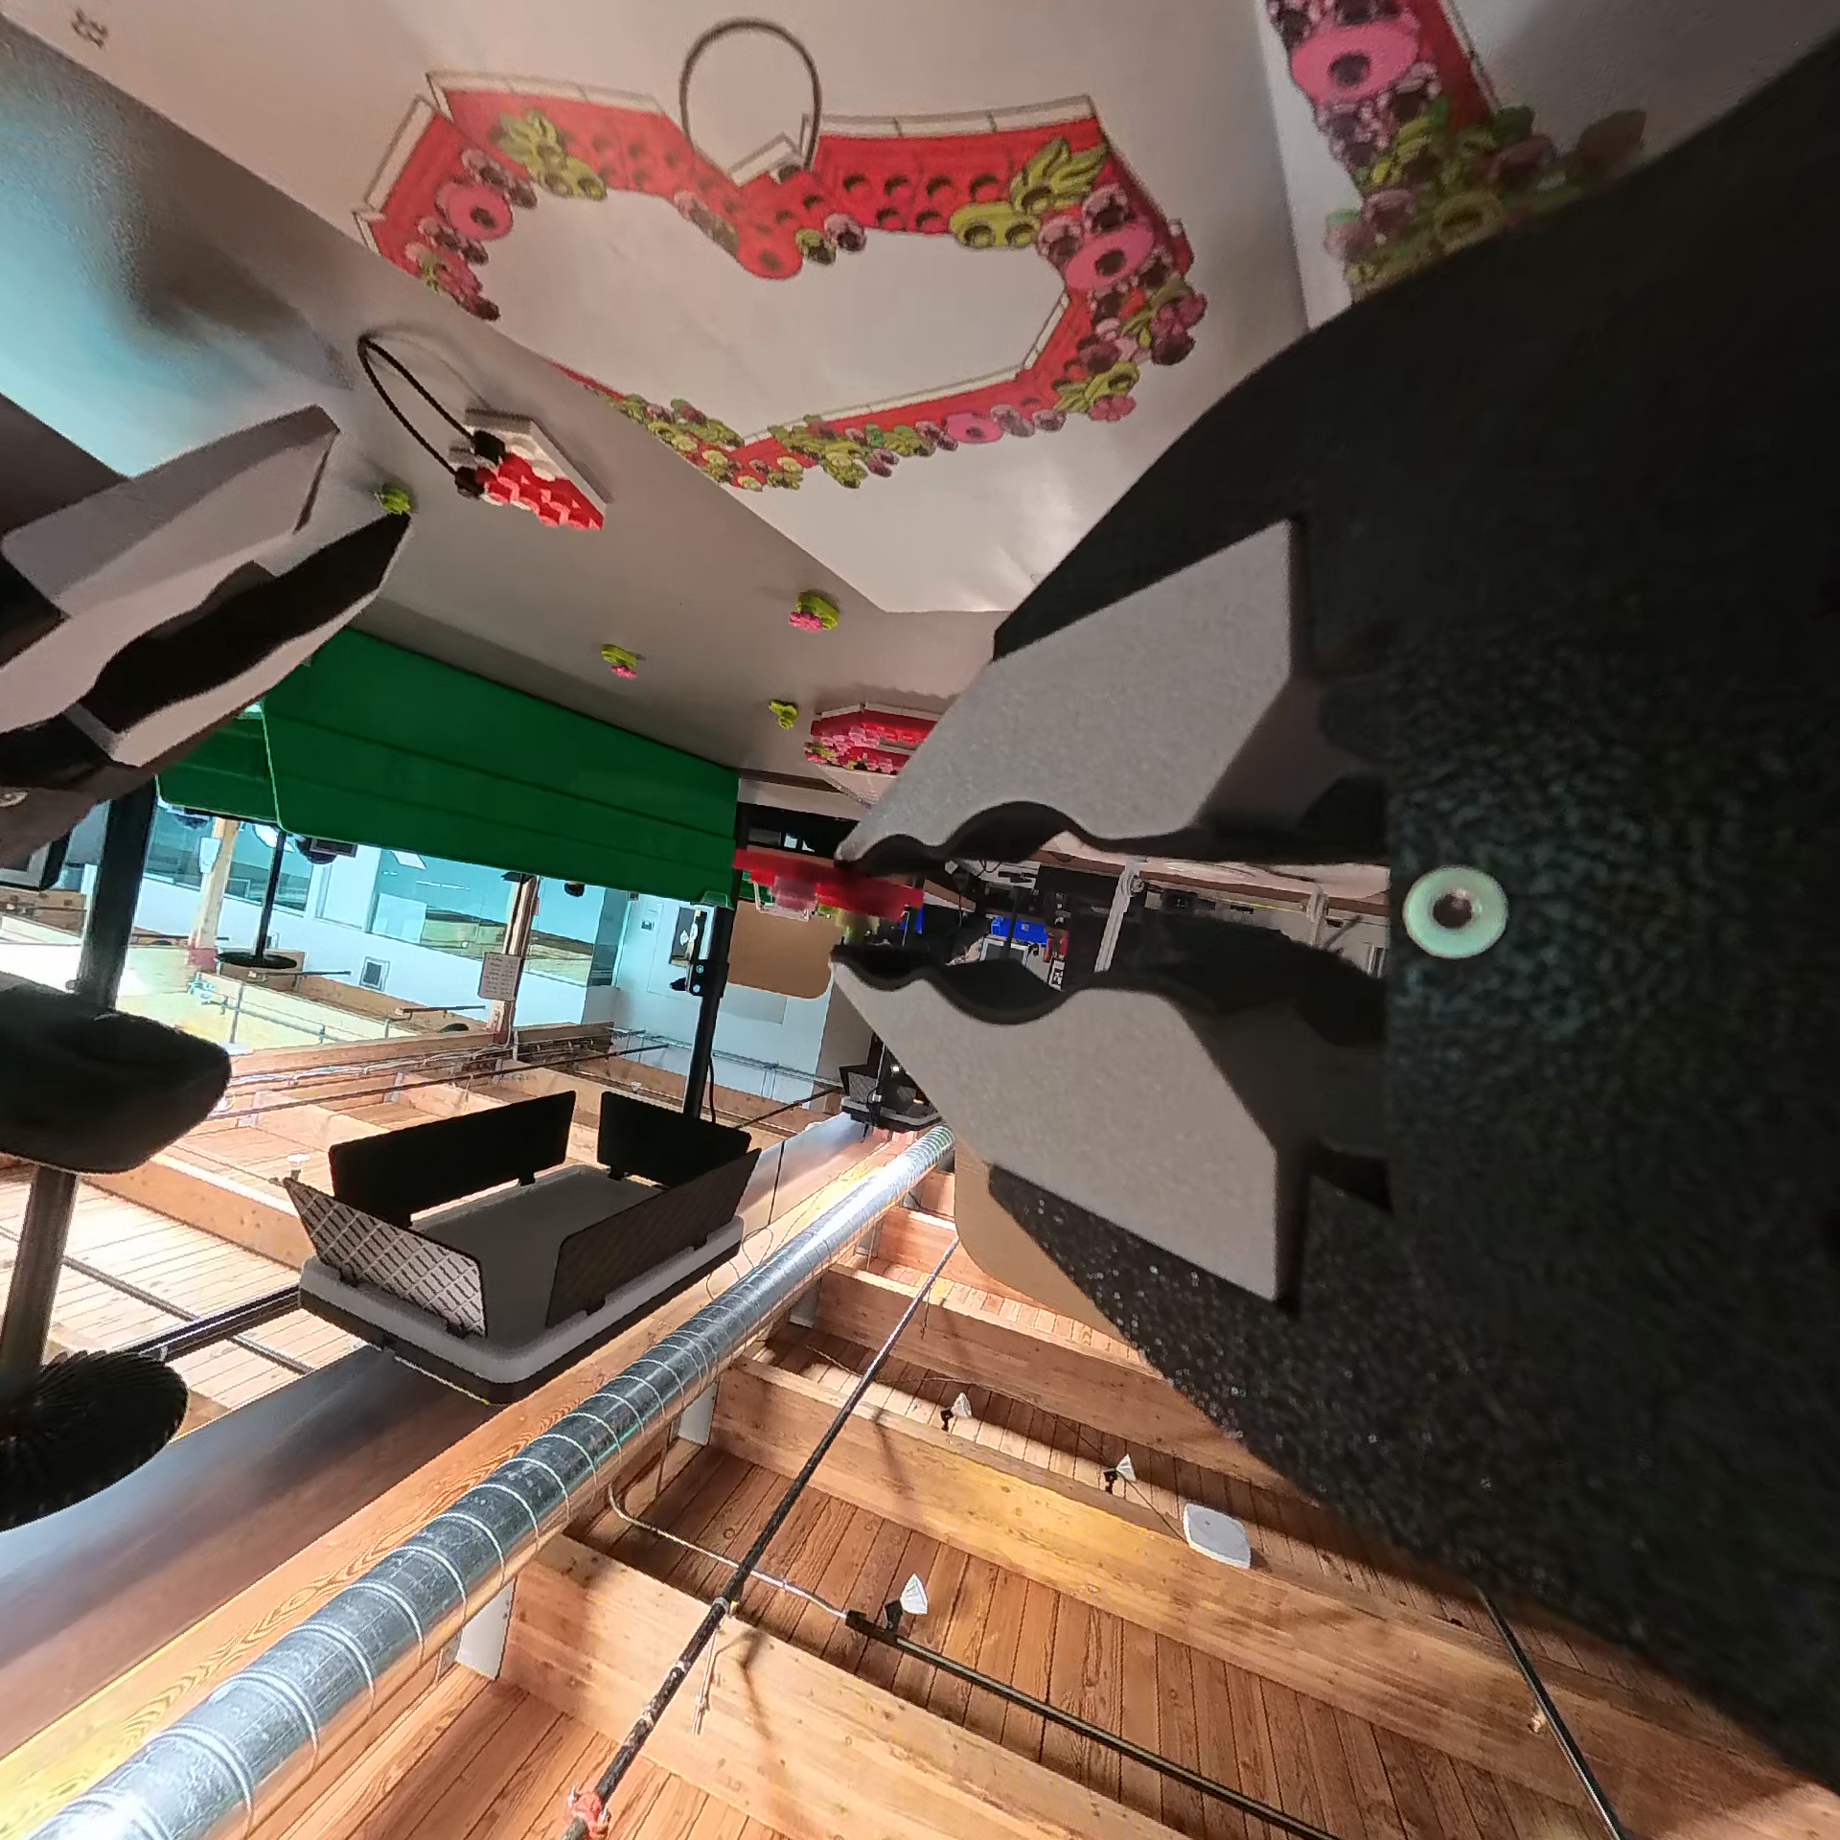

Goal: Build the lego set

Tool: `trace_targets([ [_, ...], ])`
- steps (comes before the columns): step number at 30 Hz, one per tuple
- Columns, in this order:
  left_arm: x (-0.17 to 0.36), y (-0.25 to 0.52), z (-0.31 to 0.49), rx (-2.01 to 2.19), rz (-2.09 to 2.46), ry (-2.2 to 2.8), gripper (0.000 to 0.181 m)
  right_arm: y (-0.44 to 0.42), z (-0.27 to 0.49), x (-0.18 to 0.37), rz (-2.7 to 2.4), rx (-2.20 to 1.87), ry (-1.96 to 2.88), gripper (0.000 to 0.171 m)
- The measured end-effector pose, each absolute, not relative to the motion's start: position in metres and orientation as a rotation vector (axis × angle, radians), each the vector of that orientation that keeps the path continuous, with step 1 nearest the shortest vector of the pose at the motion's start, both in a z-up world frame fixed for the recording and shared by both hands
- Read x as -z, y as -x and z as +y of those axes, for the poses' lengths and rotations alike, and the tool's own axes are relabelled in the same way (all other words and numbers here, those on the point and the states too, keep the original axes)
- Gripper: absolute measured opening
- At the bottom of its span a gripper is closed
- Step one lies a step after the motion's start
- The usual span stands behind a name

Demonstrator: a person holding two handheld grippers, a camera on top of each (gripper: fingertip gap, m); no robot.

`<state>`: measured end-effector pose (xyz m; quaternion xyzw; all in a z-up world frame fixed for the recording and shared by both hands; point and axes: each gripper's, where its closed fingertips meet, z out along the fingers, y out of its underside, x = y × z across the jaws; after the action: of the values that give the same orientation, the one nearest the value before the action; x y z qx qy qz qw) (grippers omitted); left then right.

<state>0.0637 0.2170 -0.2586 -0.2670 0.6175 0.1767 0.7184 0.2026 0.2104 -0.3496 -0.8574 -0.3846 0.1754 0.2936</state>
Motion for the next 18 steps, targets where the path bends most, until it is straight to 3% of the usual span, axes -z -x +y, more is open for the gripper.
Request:
trace_targets([
  [4, 0.259, -0.064, 0.217, -0.387, 1.37, 0.596, 0.011, -0.197, 0.212, 0.341, -1.003, -0.461, 2.252, 0.063],
  [8, 0.263, -0.066, 0.218, -0.365, 1.386, 0.627, 0.011, -0.143, 0.202, 0.296, -1.187, -0.315, 1.867, 0.054],
  [11, 0.265, -0.067, 0.219, -0.339, 1.393, 0.659, 0.011, -0.099, 0.188, 0.273, -1.397, 0.039, 1.501, 0.043],
  [15, 0.267, -0.07, 0.214, -0.31, 1.407, 0.666, 0.011, -0.068, 0.185, 0.272, -1.548, 0.433, 1.214, 0.039],
  [18, 0.268, -0.073, 0.212, -0.303, 1.42, 0.663, 0.011, -0.057, 0.186, 0.277, -1.589, 0.561, 1.102, 0.026],
])
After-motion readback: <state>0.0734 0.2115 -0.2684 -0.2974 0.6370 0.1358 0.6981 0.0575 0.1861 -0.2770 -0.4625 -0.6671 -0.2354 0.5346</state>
